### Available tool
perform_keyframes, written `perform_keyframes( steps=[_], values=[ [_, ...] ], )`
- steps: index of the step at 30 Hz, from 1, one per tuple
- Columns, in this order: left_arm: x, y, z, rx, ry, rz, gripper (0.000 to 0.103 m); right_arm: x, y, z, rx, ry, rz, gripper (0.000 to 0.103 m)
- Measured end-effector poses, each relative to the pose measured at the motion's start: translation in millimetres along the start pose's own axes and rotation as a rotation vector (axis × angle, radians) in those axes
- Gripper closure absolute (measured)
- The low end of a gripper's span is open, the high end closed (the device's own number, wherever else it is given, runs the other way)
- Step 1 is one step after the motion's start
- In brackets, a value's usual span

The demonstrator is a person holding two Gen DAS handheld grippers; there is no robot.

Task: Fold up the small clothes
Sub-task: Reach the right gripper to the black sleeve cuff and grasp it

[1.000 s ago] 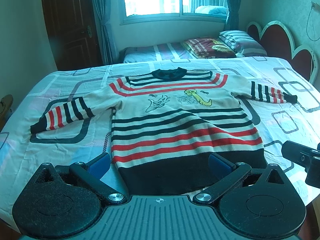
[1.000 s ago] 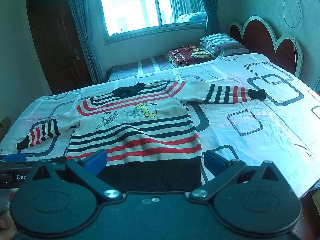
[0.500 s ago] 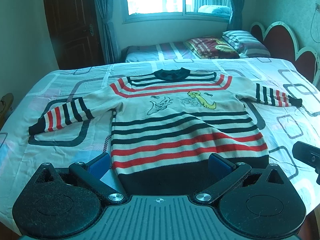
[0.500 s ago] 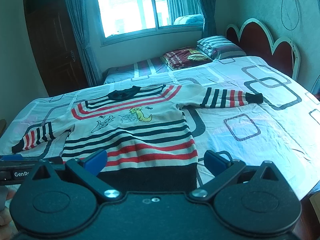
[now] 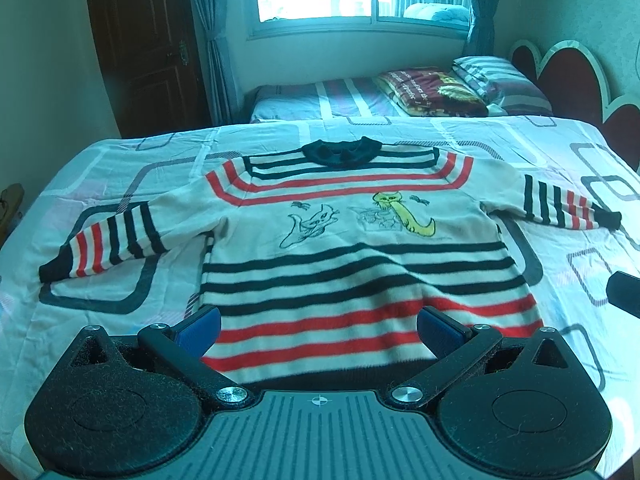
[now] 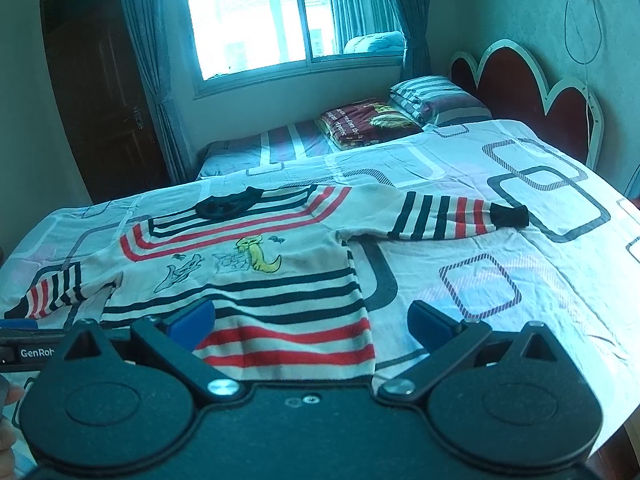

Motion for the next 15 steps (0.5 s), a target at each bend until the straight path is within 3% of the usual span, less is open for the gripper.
perform_keyframes(
  steps=[3, 9, 12, 15],
  values=[
    [7, -14, 7, 0.003, 0.001, -0.005, 0.0, 7, -14, 8, -0.001, 0.001, 0.01, 0.006],
    [23, -46, 26, 0.009, -0.003, -0.018, 0.0, 15, -48, 31, -0.008, -0.007, -0.015, 0.026],
    [30, -65, 38, 0.01, -0.007, -0.025, 0.0, 16, -67, 48, -0.027, -0.023, -0.033, 0.027],
    [35, -84, 52, 0.007, -0.015, -0.032, 0.0, 16, -89, 72, -0.049, -0.058, -0.05, 0.036]
  ],
)
Point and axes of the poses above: each gripper's, at about its wrist camera, not at the fingertips, and y roughly against the way its jaws point, z to its right, x to its top, the point moved 6 cm from there along -y, roughly the way its jaws point, and after that the axes turned 8 degrees about z, right-handed, at the moved point
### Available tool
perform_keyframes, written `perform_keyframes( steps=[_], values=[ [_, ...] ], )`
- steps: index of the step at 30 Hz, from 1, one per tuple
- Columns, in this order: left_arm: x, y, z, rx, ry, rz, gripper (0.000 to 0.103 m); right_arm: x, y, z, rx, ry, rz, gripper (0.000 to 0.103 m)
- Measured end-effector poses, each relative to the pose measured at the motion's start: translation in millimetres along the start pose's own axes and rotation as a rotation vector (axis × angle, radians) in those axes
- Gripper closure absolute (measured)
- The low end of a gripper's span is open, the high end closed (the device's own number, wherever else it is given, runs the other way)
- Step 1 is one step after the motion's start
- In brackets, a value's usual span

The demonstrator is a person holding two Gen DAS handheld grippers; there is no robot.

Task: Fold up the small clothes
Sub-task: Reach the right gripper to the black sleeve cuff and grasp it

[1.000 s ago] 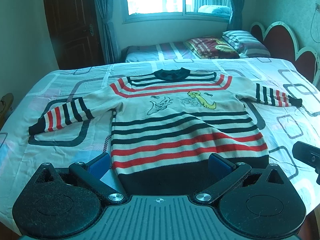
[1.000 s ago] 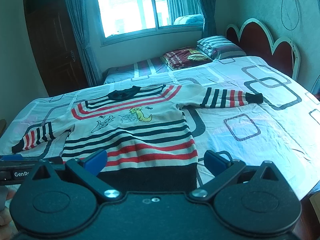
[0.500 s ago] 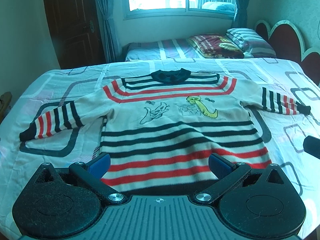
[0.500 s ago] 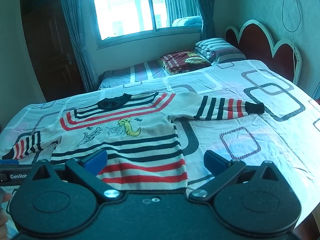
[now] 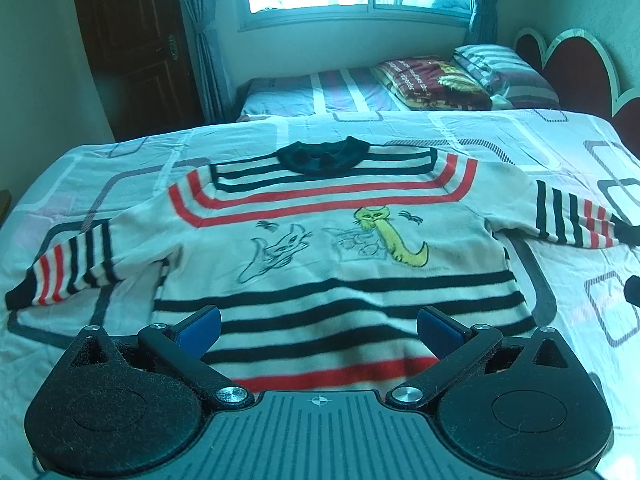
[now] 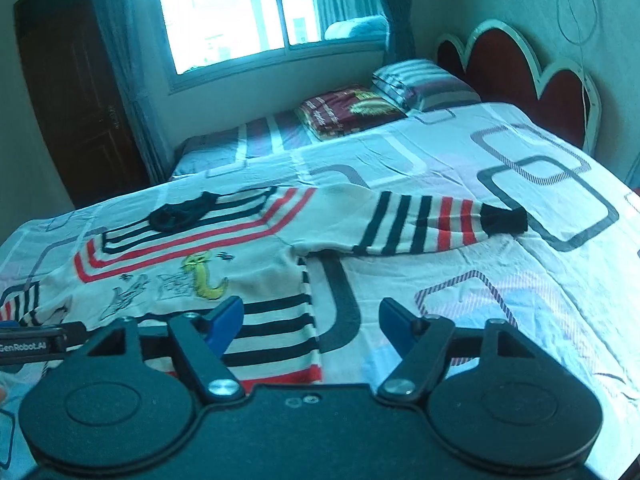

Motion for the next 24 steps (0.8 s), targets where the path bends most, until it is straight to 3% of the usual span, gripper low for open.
perform_keyframes(
  steps=[7, 15, 24],
  values=[
    [14, -50, 36, -0.012, -0.012, -0.027, 0.0, 2, -59, 58, -0.083, -0.05, -0.052, 0.042],
    [30, -104, 75, -0.008, -0.012, -0.054, 0.0, 3, -128, 115, -0.127, -0.16, -0.1, 0.056],
    [39, -151, 98, 0.021, -0.005, -0.096, 0.0, 4, -187, 163, -0.172, -0.244, -0.143, 0.06]
  ],
)
Point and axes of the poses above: each gripper's, at about its wrist camera, not at the fingertips, and y roughly against the way its jaws point, z to its right, x to its top, the point moved 6 cm from there along -y, roughly the way its jaws point, and after that the axes turned 8 degrees about z, right-handed, at the moved point
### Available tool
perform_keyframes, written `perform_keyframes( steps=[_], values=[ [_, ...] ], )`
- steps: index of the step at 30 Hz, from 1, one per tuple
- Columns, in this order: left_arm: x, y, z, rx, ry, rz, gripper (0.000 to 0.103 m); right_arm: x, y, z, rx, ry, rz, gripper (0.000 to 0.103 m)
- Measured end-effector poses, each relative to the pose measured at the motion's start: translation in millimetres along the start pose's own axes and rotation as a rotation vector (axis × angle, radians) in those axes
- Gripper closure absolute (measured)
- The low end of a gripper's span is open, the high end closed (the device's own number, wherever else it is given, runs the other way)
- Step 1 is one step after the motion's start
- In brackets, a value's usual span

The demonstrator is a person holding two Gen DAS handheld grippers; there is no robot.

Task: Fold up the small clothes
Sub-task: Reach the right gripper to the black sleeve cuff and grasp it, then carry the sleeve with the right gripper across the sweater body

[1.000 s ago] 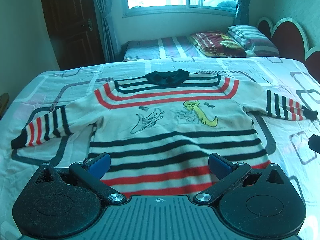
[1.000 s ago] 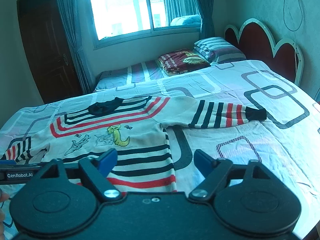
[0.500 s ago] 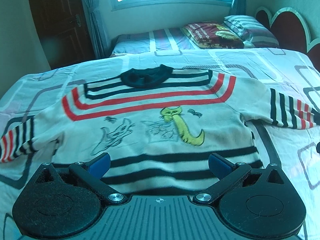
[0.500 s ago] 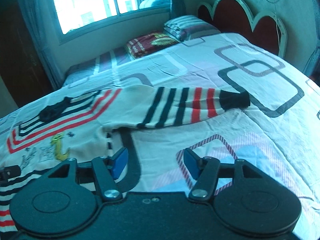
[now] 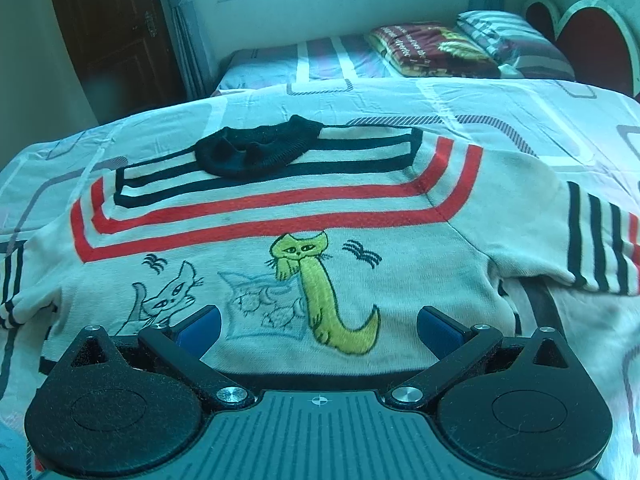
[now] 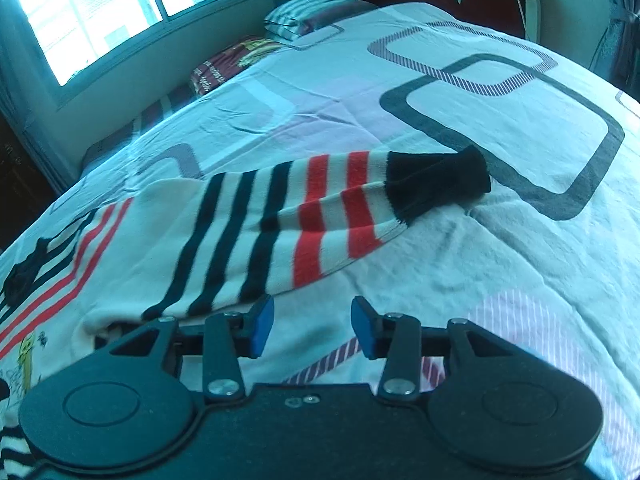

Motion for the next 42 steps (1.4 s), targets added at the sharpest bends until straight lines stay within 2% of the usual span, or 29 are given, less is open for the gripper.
perform_keyframes(
  steps=[4, 8, 10, 11, 13, 17, 20, 23, 25, 28, 30, 33, 36, 37, 38, 39, 42],
  values=[
    [6, -12, 1, 0.021, 0.004, -0.004, 0.0, 6, -19, 9, 0.002, -0.043, -0.007, 0.062],
    [8, -20, -2, 0.038, 0.018, -0.01, 0.0, 17, -30, 13, 0.004, -0.085, 0.023, 0.064],
    [9, -23, -3, 0.046, 0.025, -0.014, 0.0, 21, -35, 13, -0.005, -0.087, 0.036, 0.07],
    [9, -25, -4, 0.048, 0.024, -0.015, 0.0, 23, -36, 12, -0.005, -0.087, 0.045, 0.079],
    [9, -26, -7, 0.054, 0.028, -0.018, 0.0, 26, -38, 13, -0.002, -0.084, 0.064, 0.088],
    [9, -25, -15, 0.064, 0.034, -0.015, 0.0, 29, -35, 13, 0.015, -0.083, 0.095, 0.091],
    [9, -22, -25, 0.072, 0.034, -0.008, 0.0, 38, -27, 4, 0.036, -0.076, 0.155, 0.094],
    [9, -20, -42, 0.084, 0.053, -0.006, 0.0, 50, -15, -29, 0.088, -0.013, 0.217, 0.094],
    [8, -19, -58, 0.095, 0.073, -0.003, 0.0, 57, -8, -65, 0.15, 0.042, 0.242, 0.094],
    [6, -19, -90, 0.117, 0.108, 0.005, 0.0, 54, 4, -141, 0.296, 0.138, 0.253, 0.095],
    [4, -20, -114, 0.13, 0.136, 0.008, 0.0, 41, 11, -194, 0.402, 0.189, 0.239, 0.095],
    [0, -25, -154, 0.143, 0.183, 0.006, 0.0, 3, 16, -269, 0.537, 0.264, 0.171, 0.095],
    [-3, -34, -188, 0.129, 0.229, 0.001, 0.0, -50, 14, -329, 0.66, 0.341, 0.025, 0.095],
    [-4, -38, -197, 0.121, 0.245, -0.003, 0.0, -67, 12, -343, 0.674, 0.368, -0.023, 0.09],
    [-5, -43, -203, 0.108, 0.259, -0.01, 0.0, -82, 9, -351, 0.673, 0.385, -0.055, 0.081],
    [-6, -48, -208, 0.089, 0.268, -0.017, 0.0, -93, 7, -356, 0.667, 0.399, -0.084, 0.078],
    [-8, -60, -211, 0.036, 0.271, -0.028, 0.0, -105, 10, -351, 0.643, 0.4, -0.107, 0.077]
  ],
)
Point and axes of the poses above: each gripper's, at about its wrist camera, not at the fingertips, and y roughly against the way its jaws point, z to its right, x to its top, the point moved 6 cm from there along -y, roughly the way its jaws point, and after that the axes turned 8 degrees about z, right-handed, at the moved point
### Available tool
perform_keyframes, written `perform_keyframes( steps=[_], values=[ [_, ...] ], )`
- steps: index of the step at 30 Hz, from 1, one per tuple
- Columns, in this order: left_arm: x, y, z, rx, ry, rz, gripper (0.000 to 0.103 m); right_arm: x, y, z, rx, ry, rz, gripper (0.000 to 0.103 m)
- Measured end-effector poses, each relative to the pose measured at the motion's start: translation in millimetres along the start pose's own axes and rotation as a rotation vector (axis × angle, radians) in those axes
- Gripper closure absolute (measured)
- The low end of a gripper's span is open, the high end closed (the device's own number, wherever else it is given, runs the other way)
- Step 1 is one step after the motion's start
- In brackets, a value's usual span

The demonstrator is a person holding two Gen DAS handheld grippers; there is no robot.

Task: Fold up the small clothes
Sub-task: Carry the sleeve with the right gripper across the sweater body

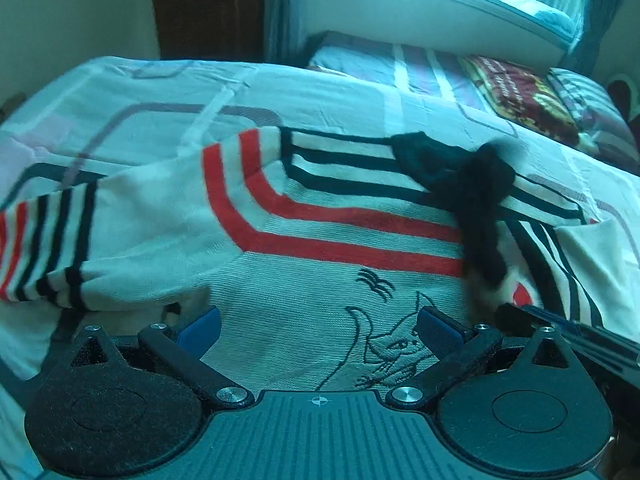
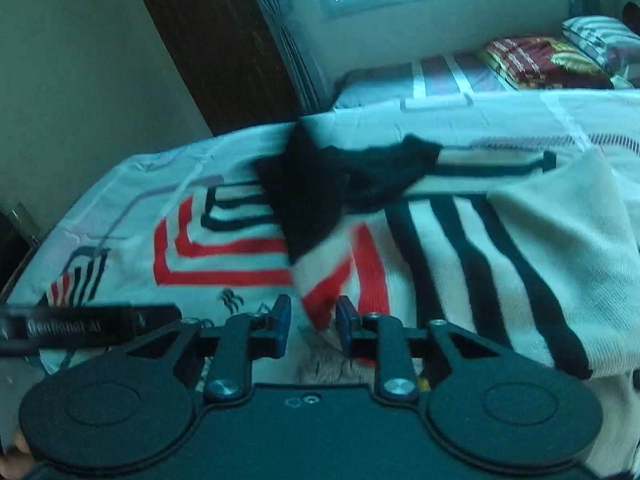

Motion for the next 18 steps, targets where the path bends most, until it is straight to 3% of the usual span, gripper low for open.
perform_keyframes(
  steps=[3, 5, 9, 15, 17, 18],
  values=[
    [-4, -11, 11, -0.07, -0.014, -0.02, 0.0, 3, 20, 13, -0.075, 0.018, 0.04, 0.073],
    [-8, -22, 19, -0.108, -0.008, -0.056, 0.0, 5, 35, 27, -0.142, 0.041, 0.066, 0.064],
    [-16, -40, 24, -0.163, 0.05, -0.112, 0.0, 3, 64, 60, -0.263, 0.042, 0.115, 0.061],
    [-14, -45, 32, -0.242, 0.177, -0.054, 0.001, -9, 84, 101, -0.369, 0.04, 0.134, 0.061],
    [-11, -50, 29, -0.26, 0.213, -0.046, 0.021, -11, 87, 108, -0.374, 0.028, 0.138, 0.061],
    [-10, -53, 26, -0.265, 0.237, -0.042, 0.022, -11, 87, 109, -0.38, 0.033, 0.142, 0.061]
  ],
)
Point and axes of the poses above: each gripper's, at about its wrist camera, not at the fingertips, and y roughly against the way its jaws point, z to its right, x to its top, the point moved 6 cm from there along -y, roughly the way its jaws point, and after that the axes turned 8 degrees about z, right-handed, at the moved point
